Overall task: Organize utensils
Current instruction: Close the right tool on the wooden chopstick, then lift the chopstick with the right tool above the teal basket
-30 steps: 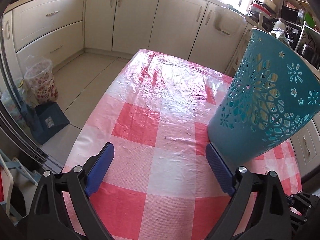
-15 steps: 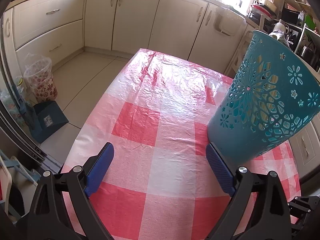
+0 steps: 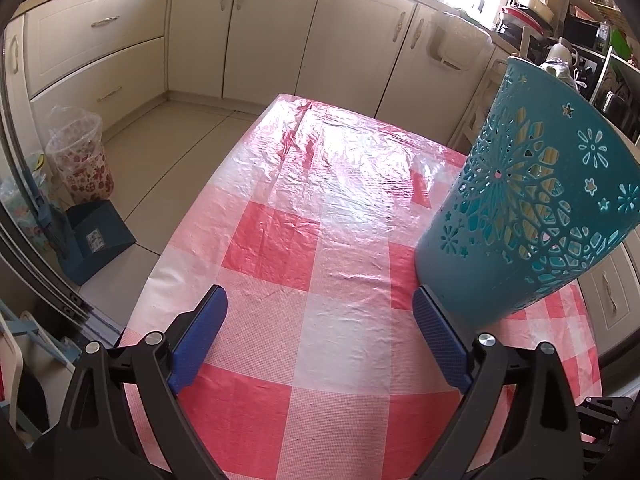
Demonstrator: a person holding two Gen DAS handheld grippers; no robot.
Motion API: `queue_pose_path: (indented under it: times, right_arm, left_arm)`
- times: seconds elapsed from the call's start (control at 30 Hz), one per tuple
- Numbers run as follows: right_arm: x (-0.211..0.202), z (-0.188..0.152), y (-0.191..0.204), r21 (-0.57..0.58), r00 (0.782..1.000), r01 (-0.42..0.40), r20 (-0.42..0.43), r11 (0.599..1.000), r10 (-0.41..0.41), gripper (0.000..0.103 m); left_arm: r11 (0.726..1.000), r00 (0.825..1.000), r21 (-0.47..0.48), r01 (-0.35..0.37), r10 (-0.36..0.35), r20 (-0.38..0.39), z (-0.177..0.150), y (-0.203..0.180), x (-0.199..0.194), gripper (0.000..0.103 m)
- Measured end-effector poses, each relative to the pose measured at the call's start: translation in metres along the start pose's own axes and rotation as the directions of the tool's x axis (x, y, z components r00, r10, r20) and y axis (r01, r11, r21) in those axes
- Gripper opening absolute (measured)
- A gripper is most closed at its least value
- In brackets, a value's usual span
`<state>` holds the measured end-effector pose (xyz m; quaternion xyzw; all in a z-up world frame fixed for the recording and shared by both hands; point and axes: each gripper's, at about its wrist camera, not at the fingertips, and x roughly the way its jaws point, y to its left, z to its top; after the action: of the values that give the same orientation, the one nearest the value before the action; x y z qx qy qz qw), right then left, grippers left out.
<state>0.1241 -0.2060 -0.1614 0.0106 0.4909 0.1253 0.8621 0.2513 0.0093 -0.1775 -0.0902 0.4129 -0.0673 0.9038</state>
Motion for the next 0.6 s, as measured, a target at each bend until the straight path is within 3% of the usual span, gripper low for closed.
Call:
queue_pose_path:
  times: [0.2, 0.43, 0.6]
  right_arm:
    - [-0.024, -0.004, -0.015, 0.121, 0.986, -0.163, 0.053, 0.979, 0.157, 0.006]
    - [-0.077, 0.008, -0.02, 0.17, 0.933, -0.332, 0.204, 0.928, 0.297, 0.006]
    - [-0.112, 0.027, -0.013, 0.133, 0.895, -0.383, 0.298, 0.914, 0.331, 0.006]
  left_arm:
    - [1.0, 1.0, 0.002, -0.005, 0.005, -0.006, 0.0, 0.0, 0.002, 0.09]
    - [1.0, 1.0, 0.002, -0.008, 0.008, -0.009, 0.0, -0.001, 0.004, 0.09]
    - [1.0, 1.0, -0.002, -0.008, 0.008, -0.011, -0.001, -0.001, 0.004, 0.09]
